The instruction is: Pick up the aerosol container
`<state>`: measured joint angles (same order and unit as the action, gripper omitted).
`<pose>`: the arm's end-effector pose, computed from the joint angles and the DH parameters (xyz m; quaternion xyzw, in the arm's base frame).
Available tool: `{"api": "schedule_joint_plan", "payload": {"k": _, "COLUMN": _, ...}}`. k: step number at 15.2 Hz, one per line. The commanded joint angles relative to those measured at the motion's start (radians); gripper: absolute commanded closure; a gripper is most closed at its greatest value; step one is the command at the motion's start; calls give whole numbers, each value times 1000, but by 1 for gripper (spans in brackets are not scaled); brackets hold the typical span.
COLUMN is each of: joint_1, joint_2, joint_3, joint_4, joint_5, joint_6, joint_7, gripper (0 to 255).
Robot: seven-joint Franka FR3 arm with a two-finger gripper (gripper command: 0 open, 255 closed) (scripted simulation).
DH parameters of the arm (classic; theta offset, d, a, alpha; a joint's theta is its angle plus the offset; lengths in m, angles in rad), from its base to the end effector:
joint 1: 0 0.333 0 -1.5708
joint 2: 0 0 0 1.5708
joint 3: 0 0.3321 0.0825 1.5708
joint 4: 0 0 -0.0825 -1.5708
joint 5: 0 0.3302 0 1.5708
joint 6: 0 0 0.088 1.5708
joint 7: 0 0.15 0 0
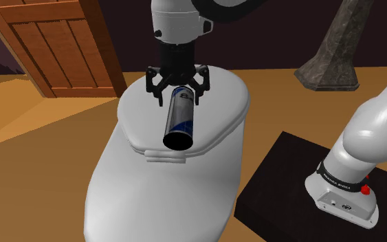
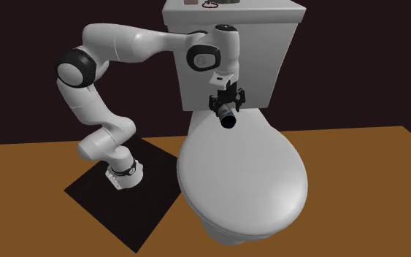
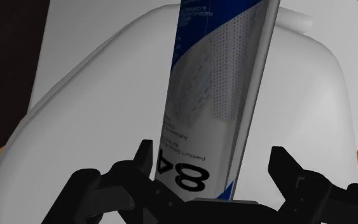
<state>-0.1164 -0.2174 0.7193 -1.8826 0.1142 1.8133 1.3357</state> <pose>0.3619 0.2999 0.5628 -0.9275 0.3704 -0.0400 0.0310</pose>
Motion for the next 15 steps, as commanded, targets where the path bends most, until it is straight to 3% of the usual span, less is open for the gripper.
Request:
{"api": "schedule_joint_plan", "payload": {"k": 1, "joint_1": 14, "joint_2": 11, "joint_3": 60, "joint_4": -9, "joint_5": -106, "joint_6": 6, "joint_7": 8, "gripper": 255}}
{"api": "schedule_joint_plan", "payload": {"k": 10, "joint_1": 9, "joint_2": -8, "joint_3": 55, "joint_4": -26, "joint_5": -93, "joint_6": 9, "joint_7": -6, "gripper": 255}}
{"api": "schedule_joint_plan", "payload": {"k": 15, "joint_1": 10, "joint_2": 1, "joint_3": 49, "joint_4": 47, "joint_5": -100, "joint_6": -58, "joint_7": -7, "gripper": 255}}
